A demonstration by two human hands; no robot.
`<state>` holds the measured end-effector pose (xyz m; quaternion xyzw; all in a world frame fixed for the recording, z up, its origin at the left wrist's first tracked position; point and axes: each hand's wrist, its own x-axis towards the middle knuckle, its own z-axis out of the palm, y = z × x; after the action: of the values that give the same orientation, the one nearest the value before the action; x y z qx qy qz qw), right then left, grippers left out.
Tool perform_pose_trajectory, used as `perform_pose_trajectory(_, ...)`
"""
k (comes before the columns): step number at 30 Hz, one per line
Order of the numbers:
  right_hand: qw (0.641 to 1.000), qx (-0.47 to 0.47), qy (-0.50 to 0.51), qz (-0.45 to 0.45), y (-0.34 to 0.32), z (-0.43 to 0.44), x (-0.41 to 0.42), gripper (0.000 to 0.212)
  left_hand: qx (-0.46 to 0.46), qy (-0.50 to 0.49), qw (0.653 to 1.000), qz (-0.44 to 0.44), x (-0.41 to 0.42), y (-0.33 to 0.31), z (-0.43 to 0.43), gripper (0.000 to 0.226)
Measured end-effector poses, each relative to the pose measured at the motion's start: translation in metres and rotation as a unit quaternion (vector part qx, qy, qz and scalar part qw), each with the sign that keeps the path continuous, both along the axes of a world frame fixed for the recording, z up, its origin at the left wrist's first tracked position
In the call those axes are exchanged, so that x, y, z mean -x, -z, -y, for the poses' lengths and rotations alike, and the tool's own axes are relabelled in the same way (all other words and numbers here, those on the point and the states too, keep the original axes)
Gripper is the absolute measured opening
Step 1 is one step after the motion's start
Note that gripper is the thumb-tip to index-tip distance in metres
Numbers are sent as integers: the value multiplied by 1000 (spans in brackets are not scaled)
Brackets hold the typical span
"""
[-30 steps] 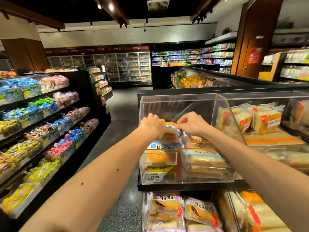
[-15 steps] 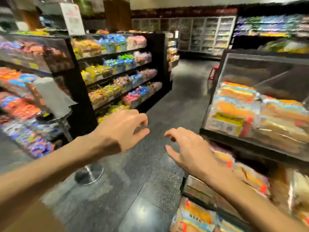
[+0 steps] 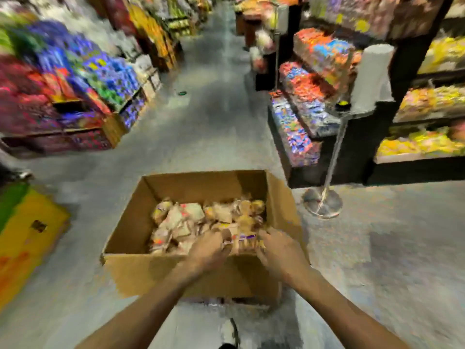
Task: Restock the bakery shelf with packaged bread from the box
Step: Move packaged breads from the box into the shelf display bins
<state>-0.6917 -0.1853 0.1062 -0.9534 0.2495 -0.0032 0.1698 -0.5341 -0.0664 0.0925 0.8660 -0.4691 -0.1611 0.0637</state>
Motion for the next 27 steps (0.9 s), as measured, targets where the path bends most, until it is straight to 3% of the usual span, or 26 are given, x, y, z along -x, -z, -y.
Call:
perform_pose_trajectory(8,990,-67,-81,-98,71,-13,-155,33,-73,-216,969,-99,-162,104,-81,28)
perform_pose_trajectory(15,960,-219,-14,-177,150,-23,-315,40,-139,-316,922,-176,-290,192,-101,46)
perform_pose_trajectory(18,928,-314,46,-197,187,-23,-378,45,-135,-373,891,-223,-326,228,-96,64)
perform_pose_trajectory(21,894,-385,119,-195,232,-19,-428,51,-80,-516,801,-293,-341,261,-88,68)
perform_pose_trajectory(24,873,-425,177,-162,270,-12,-466,58,-27,-667,656,-351,-353,291,-86,78)
perform_pose_trajectory(27,889,-386,198,-149,295,-3,-492,81,15,-740,542,-398,-370,322,-89,84)
